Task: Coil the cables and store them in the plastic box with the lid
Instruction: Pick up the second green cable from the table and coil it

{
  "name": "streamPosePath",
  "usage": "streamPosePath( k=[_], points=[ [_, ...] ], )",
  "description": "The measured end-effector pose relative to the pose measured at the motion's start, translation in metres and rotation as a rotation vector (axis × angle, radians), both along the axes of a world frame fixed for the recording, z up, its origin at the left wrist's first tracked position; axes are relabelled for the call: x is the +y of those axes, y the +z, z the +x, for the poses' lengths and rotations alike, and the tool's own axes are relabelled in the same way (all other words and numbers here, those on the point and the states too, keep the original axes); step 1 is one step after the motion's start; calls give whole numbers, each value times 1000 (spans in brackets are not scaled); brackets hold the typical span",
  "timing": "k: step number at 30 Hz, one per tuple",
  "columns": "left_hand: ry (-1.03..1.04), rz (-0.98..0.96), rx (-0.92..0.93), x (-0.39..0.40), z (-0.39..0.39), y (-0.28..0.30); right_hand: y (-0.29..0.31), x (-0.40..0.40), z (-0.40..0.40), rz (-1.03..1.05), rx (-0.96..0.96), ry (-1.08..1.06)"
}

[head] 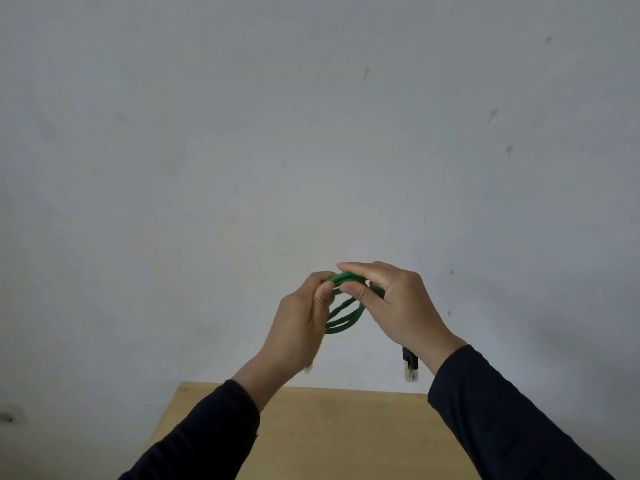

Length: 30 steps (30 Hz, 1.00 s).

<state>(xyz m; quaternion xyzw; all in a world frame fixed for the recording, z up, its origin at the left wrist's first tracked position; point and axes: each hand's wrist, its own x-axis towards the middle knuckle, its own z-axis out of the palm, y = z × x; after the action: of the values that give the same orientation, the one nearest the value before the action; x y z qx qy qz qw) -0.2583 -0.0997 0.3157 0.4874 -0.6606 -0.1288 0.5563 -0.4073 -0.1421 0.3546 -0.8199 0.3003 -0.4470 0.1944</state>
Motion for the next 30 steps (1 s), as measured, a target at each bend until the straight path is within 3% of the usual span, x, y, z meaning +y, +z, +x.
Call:
streamPosePath(
  k=[4, 8, 14, 26, 30],
  points=[
    [67, 49, 178, -9, 18, 10, 2, 1, -9, 2, 124, 1],
    [-60, 148, 425, -11, 31, 15, 4, -1, -16, 0, 156, -35],
    [-261, 264, 690, -8, 24, 13, 10, 2, -8, -3, 24, -101],
    [-245, 228, 515, -3, 9, 5, -5, 5, 7, 146, -195, -133],
    [-260, 246, 495, 0, 7, 6, -4, 7, 8, 49, -213, -202]
  ],
)
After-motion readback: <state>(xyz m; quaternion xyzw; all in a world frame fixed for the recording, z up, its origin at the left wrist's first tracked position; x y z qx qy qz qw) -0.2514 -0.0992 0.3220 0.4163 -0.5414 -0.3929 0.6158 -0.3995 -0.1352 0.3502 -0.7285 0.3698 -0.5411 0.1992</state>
